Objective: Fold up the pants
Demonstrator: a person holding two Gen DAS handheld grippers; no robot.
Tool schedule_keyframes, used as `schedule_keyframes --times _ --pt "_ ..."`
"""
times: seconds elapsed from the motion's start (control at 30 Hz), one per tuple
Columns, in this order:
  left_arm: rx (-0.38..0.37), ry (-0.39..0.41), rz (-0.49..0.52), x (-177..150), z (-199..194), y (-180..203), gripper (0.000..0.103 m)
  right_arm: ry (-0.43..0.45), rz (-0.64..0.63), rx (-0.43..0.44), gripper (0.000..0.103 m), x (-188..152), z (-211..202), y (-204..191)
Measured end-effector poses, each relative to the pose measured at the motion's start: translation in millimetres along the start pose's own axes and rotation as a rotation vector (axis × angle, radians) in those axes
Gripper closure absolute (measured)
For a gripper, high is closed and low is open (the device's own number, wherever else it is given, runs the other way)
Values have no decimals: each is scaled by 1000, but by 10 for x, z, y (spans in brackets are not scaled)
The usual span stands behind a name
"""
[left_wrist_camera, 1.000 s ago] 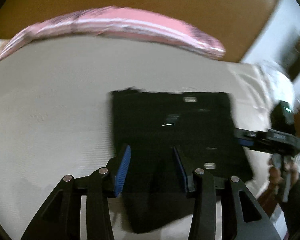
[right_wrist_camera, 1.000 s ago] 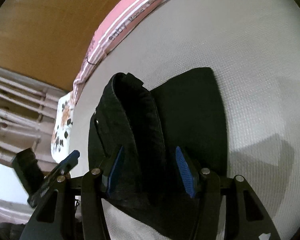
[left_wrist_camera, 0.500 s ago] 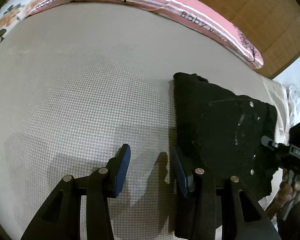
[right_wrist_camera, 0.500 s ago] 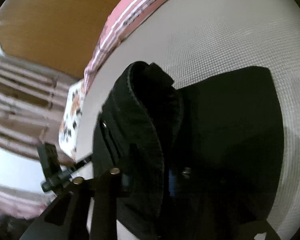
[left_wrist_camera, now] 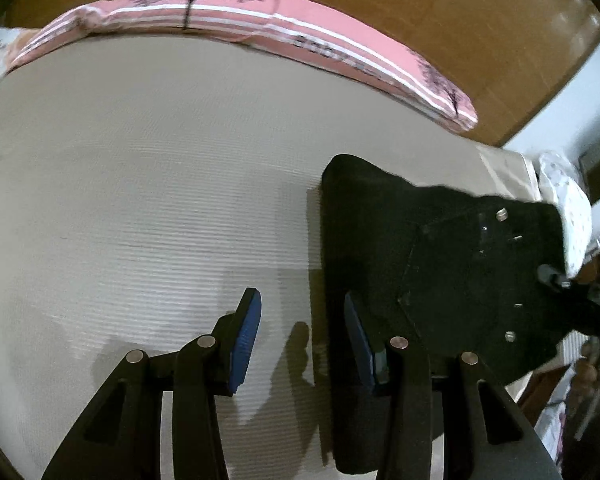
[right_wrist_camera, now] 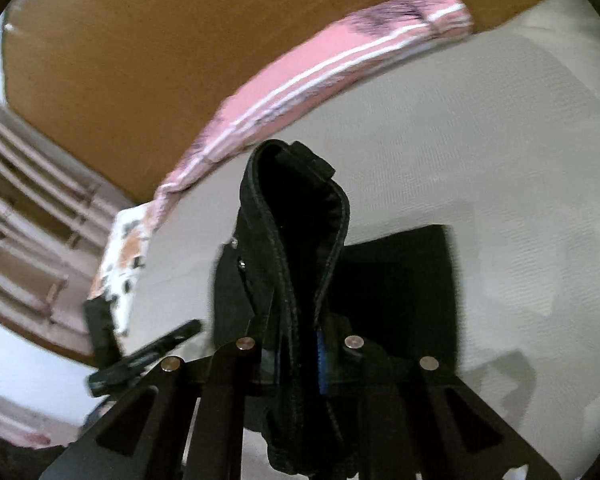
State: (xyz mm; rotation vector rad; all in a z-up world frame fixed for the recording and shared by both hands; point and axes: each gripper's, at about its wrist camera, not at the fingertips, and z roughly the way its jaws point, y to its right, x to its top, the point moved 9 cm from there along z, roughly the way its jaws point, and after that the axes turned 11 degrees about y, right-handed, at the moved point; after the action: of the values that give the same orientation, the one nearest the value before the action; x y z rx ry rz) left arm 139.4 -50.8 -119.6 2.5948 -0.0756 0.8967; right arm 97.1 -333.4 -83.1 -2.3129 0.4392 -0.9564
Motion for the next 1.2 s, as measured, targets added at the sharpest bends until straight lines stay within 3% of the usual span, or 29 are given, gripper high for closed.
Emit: schedule_keyframes --times 0.13,0.2,0.47,0.6,0.63,0.67,0.8,0.97,1.1,1.2 --pt "-23 -21 39 -73 75 159 58 -37 84 -79 91 -149 157 531" --pt "-34 -42 58 -134 121 231 58 -40 83 -88 90 -205 235 604" --pt "-37 -79 108 -274 248 359 57 -16 74 -168 61 -304 35 685" --pt "-38 -81 120 -323 259 353 54 -10 100 -183 61 -500 -143 728" --pt "-38 -86 124 -342 267 356 54 -6 94 -181 63 -536 -162 705" --pt "-38 -88 126 -359 268 352 54 4 78 -183 74 -570 -187 672" --pt "-51 -100 161 -430 263 421 54 44 5 -235 82 -569 -279 529" --pt "-24 -113 254 -574 254 478 54 39 5 -255 84 -638 -344 530" --pt "0 -111 283 -616 263 486 54 31 97 -234 82 -746 -295 717" --pt "11 -110 290 -627 261 480 54 28 98 -239 81 -764 -267 735"
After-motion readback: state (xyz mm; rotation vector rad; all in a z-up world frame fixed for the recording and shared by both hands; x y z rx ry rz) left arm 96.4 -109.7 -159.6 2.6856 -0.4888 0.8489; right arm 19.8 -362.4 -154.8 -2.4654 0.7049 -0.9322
